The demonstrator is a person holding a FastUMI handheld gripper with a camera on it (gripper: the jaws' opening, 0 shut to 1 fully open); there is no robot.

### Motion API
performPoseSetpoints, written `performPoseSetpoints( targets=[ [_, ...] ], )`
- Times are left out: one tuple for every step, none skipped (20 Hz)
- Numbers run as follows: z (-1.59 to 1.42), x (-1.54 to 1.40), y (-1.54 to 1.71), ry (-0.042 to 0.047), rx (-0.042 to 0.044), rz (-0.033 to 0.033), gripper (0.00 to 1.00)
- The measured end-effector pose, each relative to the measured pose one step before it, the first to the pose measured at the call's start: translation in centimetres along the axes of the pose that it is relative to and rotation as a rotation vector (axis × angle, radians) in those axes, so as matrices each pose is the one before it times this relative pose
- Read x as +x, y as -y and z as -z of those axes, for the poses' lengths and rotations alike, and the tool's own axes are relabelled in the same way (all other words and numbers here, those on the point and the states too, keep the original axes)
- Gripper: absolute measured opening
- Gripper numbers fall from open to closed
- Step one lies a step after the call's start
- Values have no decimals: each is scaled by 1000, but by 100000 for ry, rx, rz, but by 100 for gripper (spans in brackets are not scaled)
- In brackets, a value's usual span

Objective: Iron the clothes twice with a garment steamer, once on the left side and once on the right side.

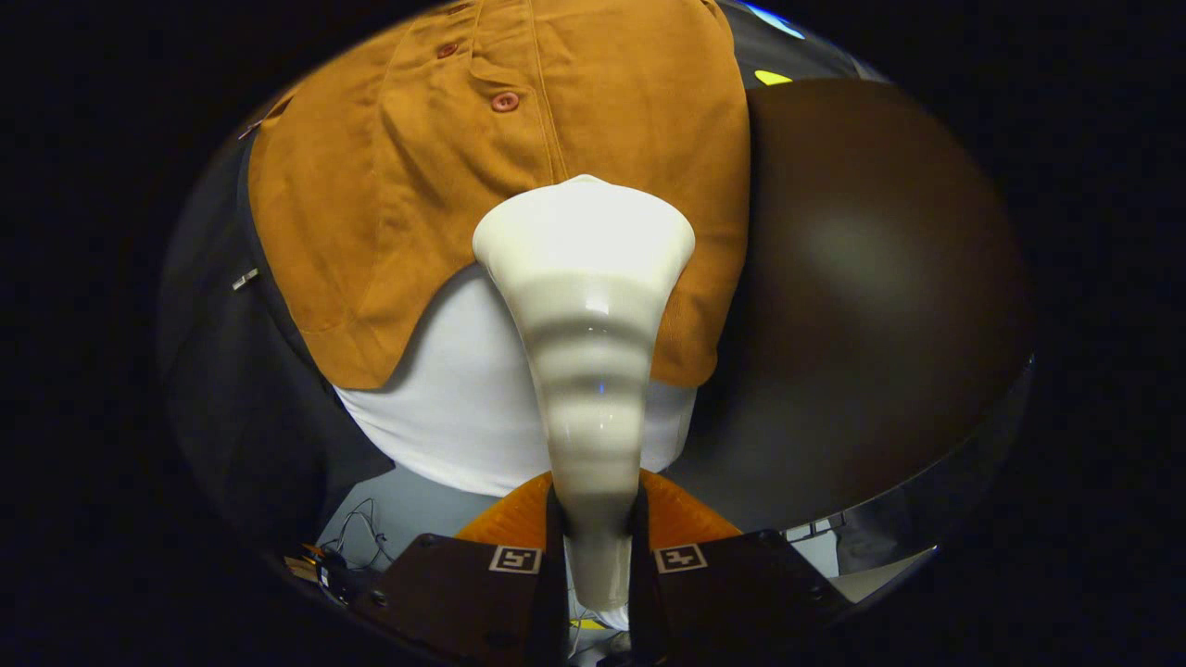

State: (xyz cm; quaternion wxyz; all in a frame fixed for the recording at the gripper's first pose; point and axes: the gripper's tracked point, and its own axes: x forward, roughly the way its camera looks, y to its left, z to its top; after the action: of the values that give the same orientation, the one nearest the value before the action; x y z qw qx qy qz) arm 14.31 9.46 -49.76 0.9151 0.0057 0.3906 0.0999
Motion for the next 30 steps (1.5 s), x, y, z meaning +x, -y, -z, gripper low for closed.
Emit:
performPoseSetpoints(
  targets=[
    [677, 159, 103, -1316, -57, 357, 29],
    [529, 123, -51, -582, -358, 293, 29],
    [521, -37, 152, -497, -603, 535, 29],
    [341, -199, 178, -200, -29, 478, 29],
    [293, -14, 7, -307, 338, 402, 29],
    [276, -289, -19, -49, 464, 151, 29],
    [71, -493, 22, 443, 352, 168, 29],
    [-137, -538, 13, 923, 271, 272, 29],
    [-290, -712, -70, 1237, -59, 90, 29],
    [-378, -770, -98, 1676, 12, -145, 29],
    [-577, -944, -163, 1829, -383, -408, 29],
    [-739, -1081, -315, 2018, -485, -692, 29],
    [-1009, -1209, -427, 2485, -319, -955, 29],
    [-1012, -1283, -388, 2729, 24, -805, 29],
    [-1242, -1197, -464, 2682, -296, -414, 29],
    [-1333, -1211, -477, 2884, -255, -178, 29],
    [-1464, -1014, -614, 2708, -434, -358, 29],
    [-1504, -857, -523, 2324, -607, -632, 29],
    [-1684, -1187, -726, 2047, -287, -834, 29],
    [-1479, -829, -581, 1809, -182, -802, 29],
    [-1178, -749, -588, 1590, -455, -743, 29],
    [-1231, -344, -728, 1648, -177, -794, 29],
    [-1136, -353, -720, 1474, -222, -521, 29],
    [-1176, -258, -728, 1576, -126, -342, 29],
    [-1310, -125, -779, 1781, 341, -423, 29],
    [-1212, -71, -787, 1526, 145, -420, 29],
    [-1141, -104, -747, 1503, 314, -382, 29],
    [-1170, 100, -920, 1423, -109, -420, 29],
    [-1168, 139, -977, 1021, -446, -254, 29],
    [-921, 156, -784, 1494, 71, -395, 29]
  ],
)
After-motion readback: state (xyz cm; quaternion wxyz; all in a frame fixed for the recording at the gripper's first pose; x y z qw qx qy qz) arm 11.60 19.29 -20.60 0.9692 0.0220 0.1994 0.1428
